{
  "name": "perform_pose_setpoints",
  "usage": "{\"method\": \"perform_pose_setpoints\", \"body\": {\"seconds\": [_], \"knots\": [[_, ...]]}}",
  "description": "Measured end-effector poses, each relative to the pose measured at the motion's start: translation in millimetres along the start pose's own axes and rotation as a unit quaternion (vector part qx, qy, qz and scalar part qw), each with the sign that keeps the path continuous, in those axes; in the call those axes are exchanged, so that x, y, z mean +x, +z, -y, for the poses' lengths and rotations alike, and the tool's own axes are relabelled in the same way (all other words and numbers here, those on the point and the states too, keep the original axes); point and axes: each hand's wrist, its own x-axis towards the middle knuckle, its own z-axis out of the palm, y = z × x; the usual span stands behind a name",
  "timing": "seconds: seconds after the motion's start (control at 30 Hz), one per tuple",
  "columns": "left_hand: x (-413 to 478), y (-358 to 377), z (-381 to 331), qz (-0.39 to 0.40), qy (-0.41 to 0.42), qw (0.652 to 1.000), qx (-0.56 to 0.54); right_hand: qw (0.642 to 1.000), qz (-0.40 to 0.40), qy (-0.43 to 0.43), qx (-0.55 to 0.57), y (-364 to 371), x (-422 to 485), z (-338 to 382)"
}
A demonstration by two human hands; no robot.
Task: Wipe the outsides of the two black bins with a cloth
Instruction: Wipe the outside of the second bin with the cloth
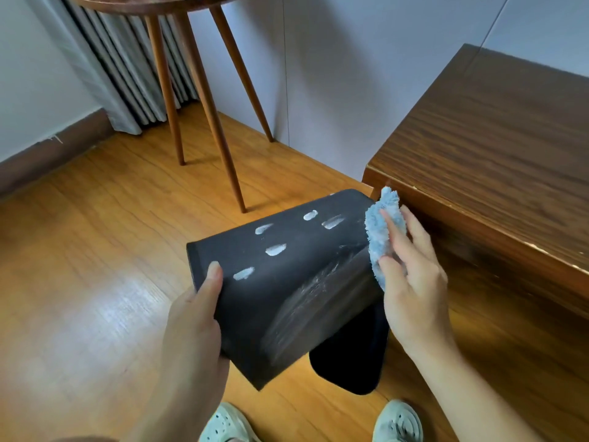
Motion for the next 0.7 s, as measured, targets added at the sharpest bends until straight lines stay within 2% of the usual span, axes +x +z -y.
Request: {"method": "perform_pose_setpoints", "body": {"seconds": [0.13, 0.23, 0.33, 0.4, 0.47, 0.6, 0.67, 0.7], "knots": [[-1, 1, 2, -0.036, 0.080, 0.994, 0.060, 0.996, 0.028, -0.014, -0.081, 11, 1, 3], [-5, 5, 8, -0.001, 0.132, 0.984, 0.119, 0.985, 0.088, -0.100, -0.112, 33, -19, 29], [-10, 6, 17, 0.021, 0.139, 0.985, 0.099, 0.954, 0.191, -0.194, -0.125, 51, -49, 57], [-8, 2, 26, 0.031, 0.146, 0.983, 0.110, 0.941, 0.204, -0.221, -0.152, 49, -50, 58], [-9, -2, 28, 0.037, 0.177, 0.970, 0.163, 0.948, 0.179, -0.187, -0.187, 40, -35, 44], [-12, -4, 25, 0.070, 0.312, 0.905, 0.279, 0.968, 0.157, 0.039, -0.190, 16, 4, 0], [-9, -5, 29, 0.087, 0.344, 0.886, 0.299, 0.970, 0.161, 0.075, -0.165, 18, -2, -1], [-8, -5, 30, 0.087, 0.349, 0.883, 0.302, 0.972, 0.167, 0.056, -0.157, 24, -11, 8]]}}
